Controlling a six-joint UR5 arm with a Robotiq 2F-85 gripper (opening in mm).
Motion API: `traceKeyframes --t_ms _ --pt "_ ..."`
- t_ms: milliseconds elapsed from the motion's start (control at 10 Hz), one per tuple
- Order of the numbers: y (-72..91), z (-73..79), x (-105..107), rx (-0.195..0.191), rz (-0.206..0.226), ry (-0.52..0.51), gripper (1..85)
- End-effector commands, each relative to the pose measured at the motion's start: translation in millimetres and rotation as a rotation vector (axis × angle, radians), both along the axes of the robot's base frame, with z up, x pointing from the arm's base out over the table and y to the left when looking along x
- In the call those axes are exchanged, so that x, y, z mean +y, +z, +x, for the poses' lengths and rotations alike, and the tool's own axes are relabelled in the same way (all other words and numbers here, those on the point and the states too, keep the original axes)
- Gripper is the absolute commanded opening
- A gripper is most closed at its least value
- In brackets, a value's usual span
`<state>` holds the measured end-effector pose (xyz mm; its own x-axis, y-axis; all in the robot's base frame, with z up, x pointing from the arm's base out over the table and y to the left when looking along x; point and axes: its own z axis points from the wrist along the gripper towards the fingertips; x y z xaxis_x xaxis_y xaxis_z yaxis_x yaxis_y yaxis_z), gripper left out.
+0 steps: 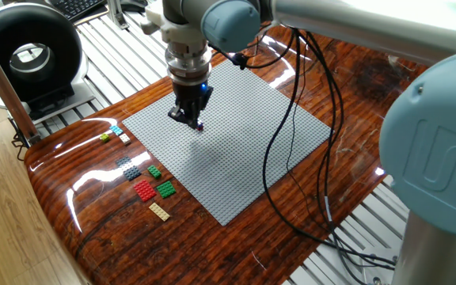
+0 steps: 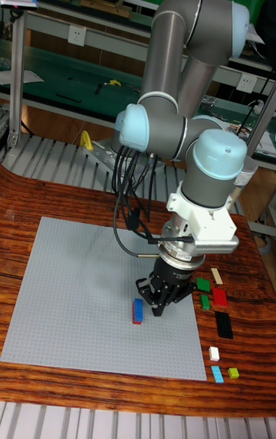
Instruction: Build with small Lego blocks
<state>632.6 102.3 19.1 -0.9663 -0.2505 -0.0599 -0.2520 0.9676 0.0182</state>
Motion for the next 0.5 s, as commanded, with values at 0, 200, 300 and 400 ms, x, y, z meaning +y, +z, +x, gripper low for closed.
traceKeyframes --t_ms 0,200,300,400 --pt "-1.3 1.2 7.9 0.012 0.028 -0.066 1.3" --pt "-1.5 2.4 4.4 0.007 0.014 -0.060 1.3" --pt "-1.7 0.8 0.8 0.013 0.000 -0.049 1.3" --pt "-1.8 -0.5 -0.4 0.017 -0.006 -0.036 1.3"
